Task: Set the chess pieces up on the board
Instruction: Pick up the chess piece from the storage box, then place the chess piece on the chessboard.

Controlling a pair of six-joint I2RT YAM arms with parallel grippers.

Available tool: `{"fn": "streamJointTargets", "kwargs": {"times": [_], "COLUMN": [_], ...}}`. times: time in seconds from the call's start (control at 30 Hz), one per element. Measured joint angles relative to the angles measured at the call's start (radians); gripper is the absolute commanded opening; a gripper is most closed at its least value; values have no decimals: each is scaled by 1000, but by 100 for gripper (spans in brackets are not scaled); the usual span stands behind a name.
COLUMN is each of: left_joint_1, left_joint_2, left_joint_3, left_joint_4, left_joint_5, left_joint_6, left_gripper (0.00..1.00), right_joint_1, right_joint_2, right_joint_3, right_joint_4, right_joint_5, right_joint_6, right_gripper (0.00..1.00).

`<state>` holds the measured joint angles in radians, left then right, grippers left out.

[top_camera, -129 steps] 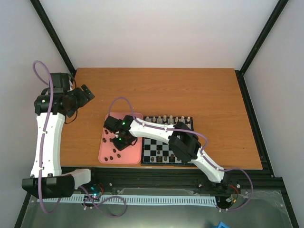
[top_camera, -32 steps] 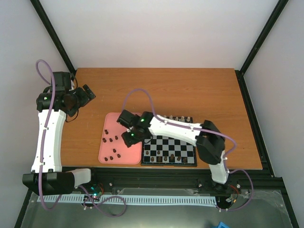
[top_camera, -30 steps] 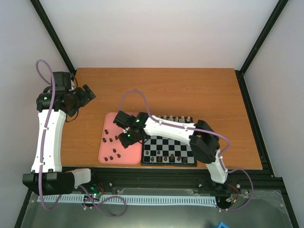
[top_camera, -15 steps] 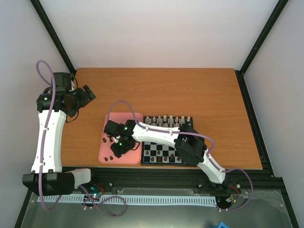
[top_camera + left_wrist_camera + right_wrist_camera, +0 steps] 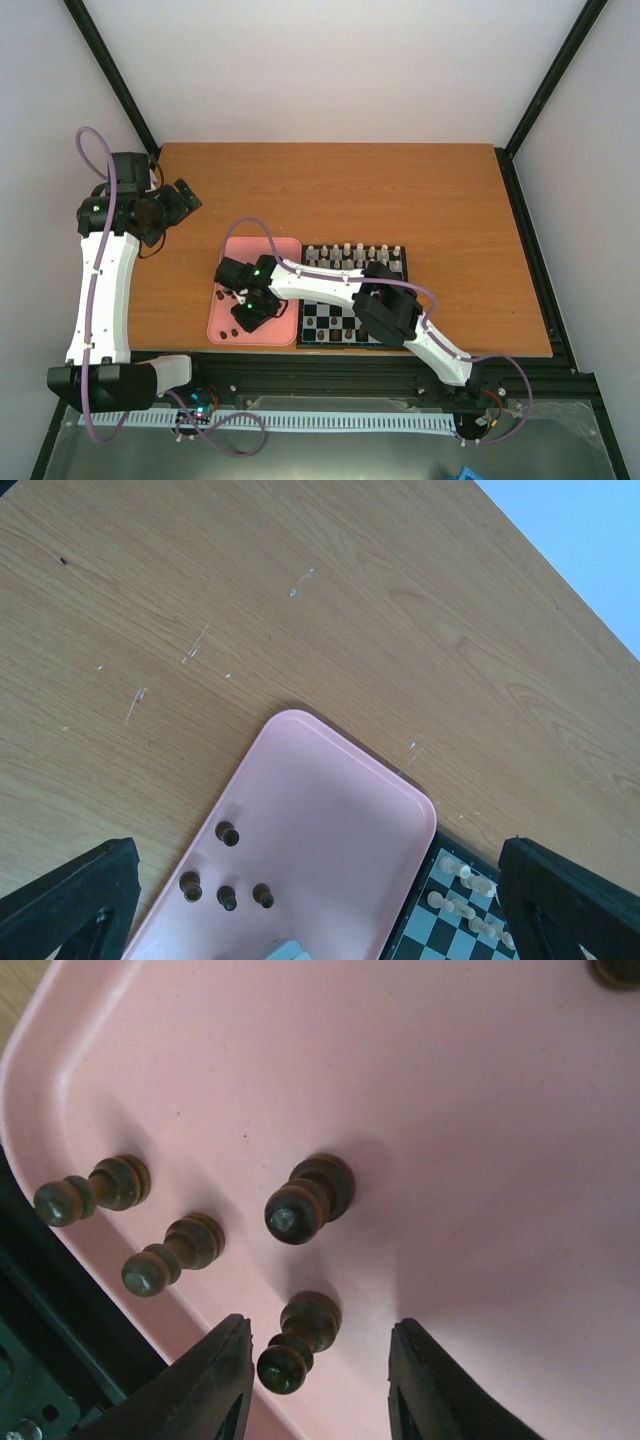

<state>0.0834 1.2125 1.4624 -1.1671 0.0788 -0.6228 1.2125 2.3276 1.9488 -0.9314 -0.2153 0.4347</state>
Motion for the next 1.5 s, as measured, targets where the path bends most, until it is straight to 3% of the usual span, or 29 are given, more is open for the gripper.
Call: {"fn": "streamJointTargets", "kwargs": {"times": [0.17, 0.4, 0.53, 0.93, 1.07, 1.27, 1.5], "left_joint_1": [0, 0, 0, 0, 0, 0, 0], "left_joint_2": [0, 0, 0, 0, 0, 0, 0], "left_joint_3": [0, 0, -1, -1, -1, -1, -1], "left_joint_4": [0, 0, 0, 0, 0, 0, 1], "left_joint_5": [0, 0, 0, 0, 0, 2, 5], "left_joint_6": [0, 0, 0, 0, 0, 0, 0], "left_gripper": [100, 100, 100, 100, 100, 100, 100], "right_joint_1": [0, 0, 0, 0, -11, -81, -149], "right_joint_2": [2, 2, 2, -32, -183, -526, -602], "right_joint_3": [18, 22, 23, 8, -118, -443, -647], "right_joint_4": [-11, -23, -23, -45, -45, -27, -8], "right_joint_5": [-6, -7, -6, 71, 137, 208, 222], "right_joint_6": [-7, -9, -10, -10, 22, 99, 134], "right_gripper": [20, 14, 4, 3, 3, 3, 3]}}
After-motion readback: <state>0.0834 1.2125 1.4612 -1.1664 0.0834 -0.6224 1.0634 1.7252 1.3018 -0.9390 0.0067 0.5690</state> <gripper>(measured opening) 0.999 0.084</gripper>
